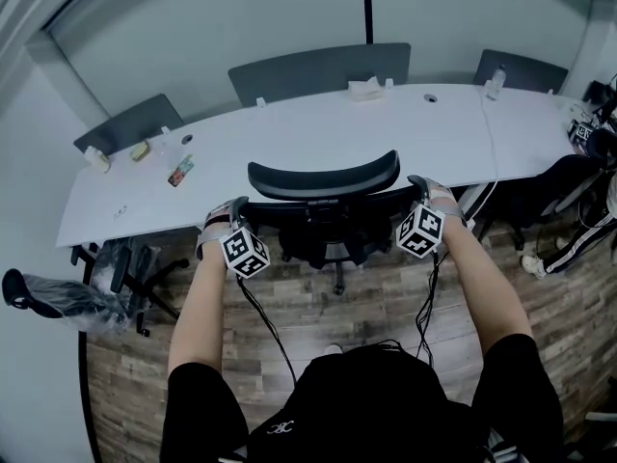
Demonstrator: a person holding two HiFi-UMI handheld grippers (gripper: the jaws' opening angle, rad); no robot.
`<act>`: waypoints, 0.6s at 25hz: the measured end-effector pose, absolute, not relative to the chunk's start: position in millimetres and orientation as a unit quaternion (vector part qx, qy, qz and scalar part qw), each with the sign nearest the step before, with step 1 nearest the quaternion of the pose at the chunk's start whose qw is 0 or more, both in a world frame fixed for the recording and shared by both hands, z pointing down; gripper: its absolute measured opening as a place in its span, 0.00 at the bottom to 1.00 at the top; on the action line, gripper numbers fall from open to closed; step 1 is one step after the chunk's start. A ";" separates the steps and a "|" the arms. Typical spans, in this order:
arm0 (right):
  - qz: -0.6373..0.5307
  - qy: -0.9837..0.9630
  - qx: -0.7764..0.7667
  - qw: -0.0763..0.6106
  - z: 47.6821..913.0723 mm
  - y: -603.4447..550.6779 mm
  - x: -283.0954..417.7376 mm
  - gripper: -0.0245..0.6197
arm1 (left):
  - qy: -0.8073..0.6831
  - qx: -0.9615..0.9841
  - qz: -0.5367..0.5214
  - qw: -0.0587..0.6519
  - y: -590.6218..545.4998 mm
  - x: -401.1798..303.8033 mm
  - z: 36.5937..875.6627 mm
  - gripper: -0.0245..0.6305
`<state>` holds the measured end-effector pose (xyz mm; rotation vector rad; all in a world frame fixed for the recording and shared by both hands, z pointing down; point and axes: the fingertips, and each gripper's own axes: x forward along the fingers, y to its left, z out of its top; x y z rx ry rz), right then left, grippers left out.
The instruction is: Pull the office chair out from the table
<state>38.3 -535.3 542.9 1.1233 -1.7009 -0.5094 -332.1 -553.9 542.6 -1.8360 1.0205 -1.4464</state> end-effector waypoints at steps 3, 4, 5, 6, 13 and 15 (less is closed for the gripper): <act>-0.208 -0.702 0.463 0.499 542.7 -534.9 39.1 0.44 | 0.391 -0.682 -0.550 0.283 -552.8 -331.4 542.3 0.35; -0.209 -0.703 0.462 0.499 542.3 -535.1 39.2 0.44 | 0.395 -0.680 -0.551 0.279 -552.4 -331.3 542.0 0.35; -0.209 -0.703 0.460 0.500 542.0 -535.0 39.5 0.44 | 0.400 -0.678 -0.552 0.274 -551.4 -331.1 541.8 0.35; -0.210 -0.704 0.458 0.500 542.1 -533.8 40.2 0.44 | 0.406 -0.676 -0.553 0.269 -549.3 -330.6 541.8 0.35; -0.224 -0.715 0.439 0.496 543.2 -513.5 48.8 0.44 | 0.428 -0.670 -0.557 0.242 -514.8 -321.9 544.6 0.35; -0.225 -0.718 0.428 0.500 540.7 -513.1 49.0 0.43 | 0.437 -0.667 -0.559 0.229 -510.9 -321.6 542.3 0.36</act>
